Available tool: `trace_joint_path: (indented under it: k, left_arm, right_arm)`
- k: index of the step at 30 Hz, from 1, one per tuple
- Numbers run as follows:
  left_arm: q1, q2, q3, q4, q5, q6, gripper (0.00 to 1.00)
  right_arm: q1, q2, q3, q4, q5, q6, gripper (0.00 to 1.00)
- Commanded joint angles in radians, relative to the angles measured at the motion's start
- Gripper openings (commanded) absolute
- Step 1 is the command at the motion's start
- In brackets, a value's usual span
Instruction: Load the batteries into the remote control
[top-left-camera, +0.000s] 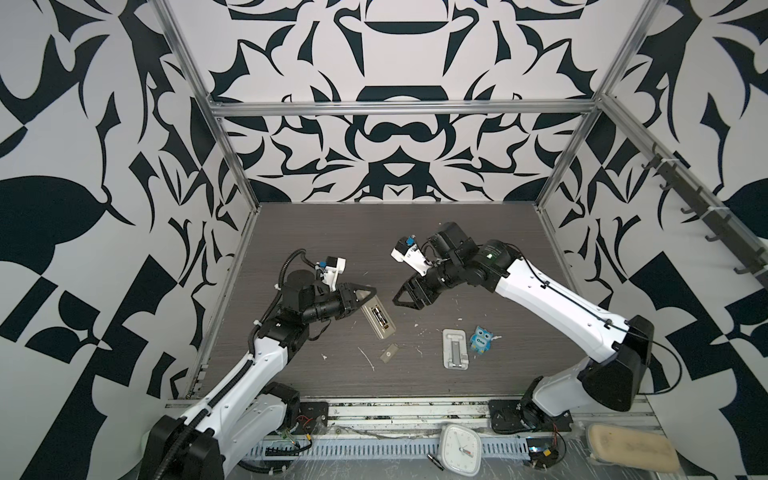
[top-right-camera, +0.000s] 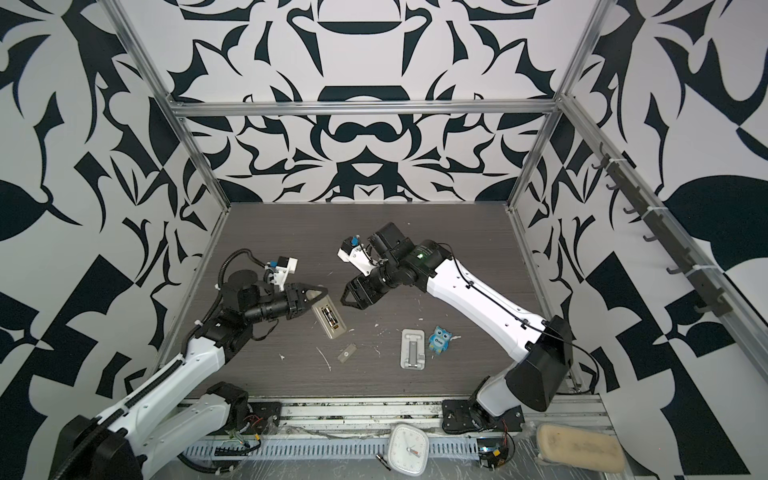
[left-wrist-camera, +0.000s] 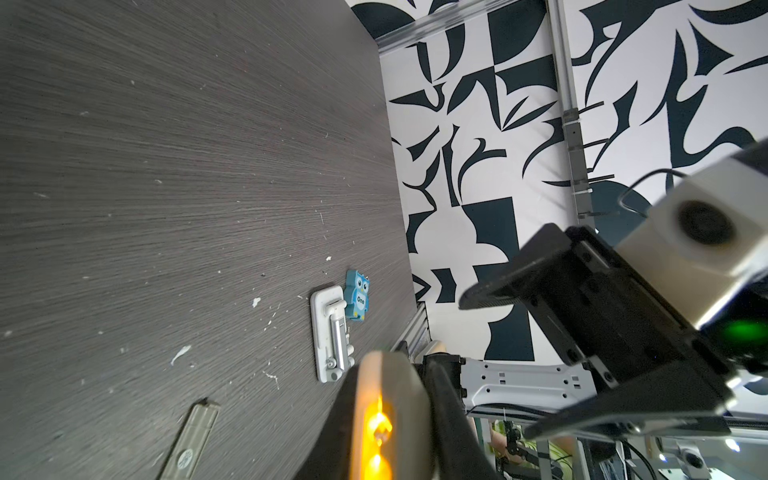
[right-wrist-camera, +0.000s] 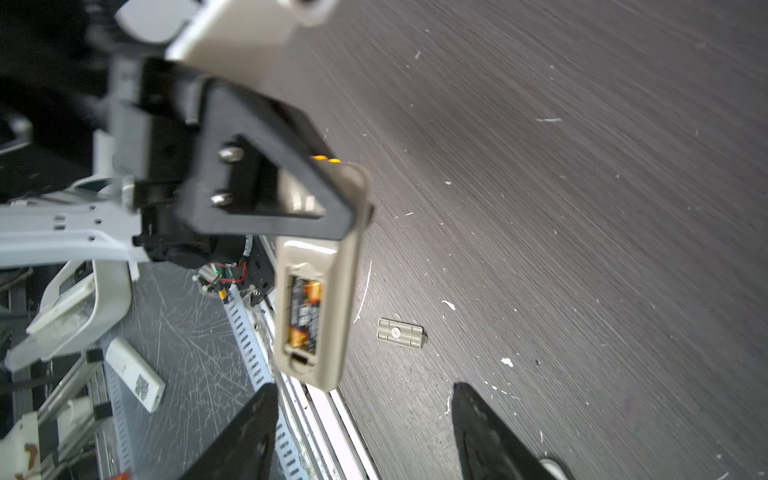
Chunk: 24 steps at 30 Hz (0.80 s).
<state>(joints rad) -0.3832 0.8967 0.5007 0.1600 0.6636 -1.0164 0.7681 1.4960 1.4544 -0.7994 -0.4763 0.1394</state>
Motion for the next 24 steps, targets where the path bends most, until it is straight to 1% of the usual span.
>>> trace_joint_path:
  k: [1,4,7,9,11,13,16,18,20,24]
  left_arm:
    - [0.007,-0.067,0.020,-0.150,-0.114,0.034,0.00]
    - [0.014,-0.115,0.035,-0.290,-0.199,0.017,0.00]
    - [0.014,-0.176,0.047,-0.409,-0.260,-0.025,0.00]
    - [0.015,-0.214,0.058,-0.493,-0.299,-0.039,0.00]
    - [0.016,-0.239,0.083,-0.589,-0.329,-0.031,0.00]
    - [0.016,-0.269,0.094,-0.666,-0.358,-0.030,0.00]
    - [0.015,-0.320,0.068,-0.695,-0.388,-0.038,0.00]
    - [0.019,-0.329,0.053,-0.732,-0.406,-0.031,0.00]
    - [0.019,-0.338,0.020,-0.743,-0.420,-0.030,0.00]
    - [0.024,-0.379,-0.029,-0.741,-0.425,-0.019,0.00]
  right_arm:
    - [-0.010,0.002,-0.015,0.033,0.047,0.074,0.69]
    - [-0.010,0.035,-0.024,-0.042,0.140,0.105,0.69]
    - [-0.008,0.034,-0.053,-0.142,0.198,0.183,0.69]
    - [-0.001,0.013,-0.112,-0.149,0.204,0.257,0.70]
    - [0.010,0.000,-0.196,-0.110,0.184,0.335,0.70]
    - [0.049,0.012,-0.217,-0.103,0.208,0.387,0.70]
    - [0.119,0.044,-0.188,-0.112,0.259,0.474,0.72]
    - [0.156,0.065,-0.205,-0.054,0.264,0.556,0.72]
    - [0.197,0.107,-0.230,0.015,0.296,0.631,0.72]
    - [0.265,0.208,-0.216,0.070,0.355,0.735,0.71]
